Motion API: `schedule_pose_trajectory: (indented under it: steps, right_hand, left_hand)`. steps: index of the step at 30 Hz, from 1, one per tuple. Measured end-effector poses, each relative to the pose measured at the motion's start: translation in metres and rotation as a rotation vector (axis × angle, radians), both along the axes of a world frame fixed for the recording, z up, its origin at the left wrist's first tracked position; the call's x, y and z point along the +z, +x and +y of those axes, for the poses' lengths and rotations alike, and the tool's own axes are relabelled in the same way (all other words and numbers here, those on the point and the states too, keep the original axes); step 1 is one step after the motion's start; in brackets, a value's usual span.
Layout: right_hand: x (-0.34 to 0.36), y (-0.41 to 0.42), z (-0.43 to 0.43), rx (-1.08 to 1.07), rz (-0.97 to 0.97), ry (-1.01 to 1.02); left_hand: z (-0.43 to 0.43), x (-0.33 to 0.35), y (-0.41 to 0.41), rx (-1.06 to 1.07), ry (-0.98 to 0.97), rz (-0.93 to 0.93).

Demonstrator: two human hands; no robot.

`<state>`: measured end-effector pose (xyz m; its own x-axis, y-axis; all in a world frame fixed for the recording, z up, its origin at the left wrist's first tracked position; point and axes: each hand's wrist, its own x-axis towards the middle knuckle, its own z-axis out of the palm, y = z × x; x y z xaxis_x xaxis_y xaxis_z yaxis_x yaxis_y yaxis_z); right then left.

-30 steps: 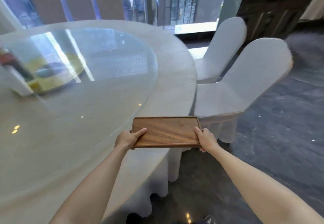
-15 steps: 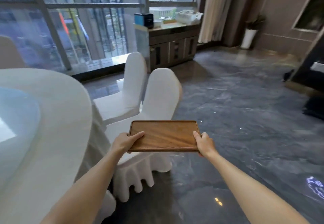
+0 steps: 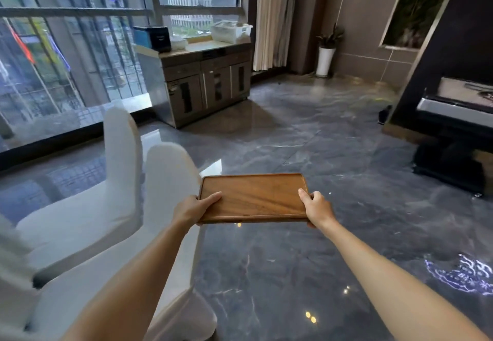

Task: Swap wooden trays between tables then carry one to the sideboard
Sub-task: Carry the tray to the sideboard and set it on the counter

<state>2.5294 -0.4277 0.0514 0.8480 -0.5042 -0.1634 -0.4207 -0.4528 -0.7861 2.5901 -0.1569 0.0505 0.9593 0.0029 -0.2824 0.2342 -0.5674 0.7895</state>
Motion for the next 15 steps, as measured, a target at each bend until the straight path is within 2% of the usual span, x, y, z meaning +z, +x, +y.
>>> schedule_pose_trajectory:
  steps: [6,15]
  right_hand:
    - [0.031,0.134,-0.076,-0.006,-0.038,-0.026]
    - [0.003,0.329,-0.18,0.07,-0.021,0.028]
  left_hand:
    - [-0.076,0.024,0.147,-0.023,-0.042,-0.01]
    - [-0.174,0.008,0.322,0.027,0.012,-0.01]
